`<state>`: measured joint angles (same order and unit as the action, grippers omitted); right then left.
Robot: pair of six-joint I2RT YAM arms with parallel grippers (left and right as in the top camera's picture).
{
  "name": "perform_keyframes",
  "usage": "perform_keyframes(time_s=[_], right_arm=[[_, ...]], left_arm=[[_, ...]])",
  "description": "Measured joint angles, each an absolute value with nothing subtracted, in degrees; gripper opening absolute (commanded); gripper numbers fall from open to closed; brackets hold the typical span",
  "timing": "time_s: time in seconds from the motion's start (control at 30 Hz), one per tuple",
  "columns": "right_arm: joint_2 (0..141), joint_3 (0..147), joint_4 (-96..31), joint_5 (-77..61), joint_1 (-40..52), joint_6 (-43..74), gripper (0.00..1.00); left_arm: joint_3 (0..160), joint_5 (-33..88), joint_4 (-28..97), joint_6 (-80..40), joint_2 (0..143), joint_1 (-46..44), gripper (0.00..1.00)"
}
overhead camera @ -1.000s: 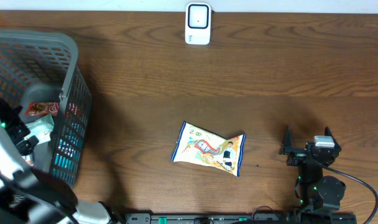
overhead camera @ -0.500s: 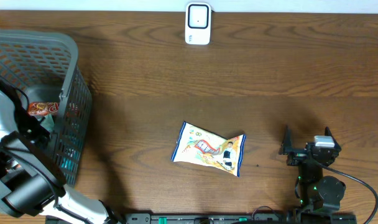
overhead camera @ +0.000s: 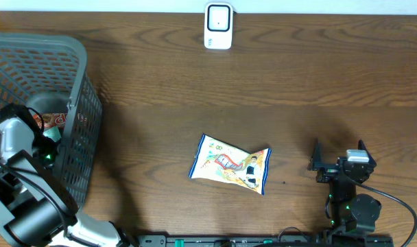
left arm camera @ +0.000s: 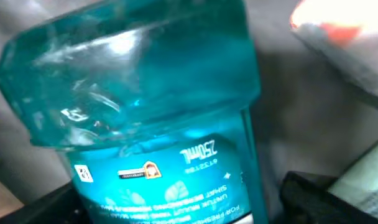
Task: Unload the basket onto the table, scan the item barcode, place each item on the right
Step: 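Return the left gripper to the basket and grasp the teal bottle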
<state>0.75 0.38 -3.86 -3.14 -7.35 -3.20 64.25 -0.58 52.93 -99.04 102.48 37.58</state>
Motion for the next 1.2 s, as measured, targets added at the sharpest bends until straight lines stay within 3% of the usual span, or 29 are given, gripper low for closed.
perform_keyframes(time_s=[0.17, 0.57, 0.7, 0.97, 1.2], right_arm=[[0.75, 0.38, -3.86, -3.14, -7.35, -3.20, 0.99], [0.75, 0.38, -3.86, -3.14, -7.35, -3.20, 0.99], [0.75, 0.38, -3.86, -3.14, -7.35, -3.20, 0.99], [0.73, 0.38, -3.86, -3.14, -7.35, -3.20, 0.99], [0.75, 0.38, -3.86, -3.14, -7.35, -3.20, 0.99]], left_arm=[[63.53, -2.85, 46.98, -92.62, 102.32, 37.34, 0.87], [63.57, -4.43, 46.17, -84.90, 102.32, 37.34, 0.53], [63.61, -4.60, 46.15, -82.15, 102.24, 37.34, 0.48], [61.95, -3.36, 46.81, -74.83, 97.80, 37.41, 0.45], [61.36, -2.68, 45.67, -72.55, 77.36, 37.30, 0.45]])
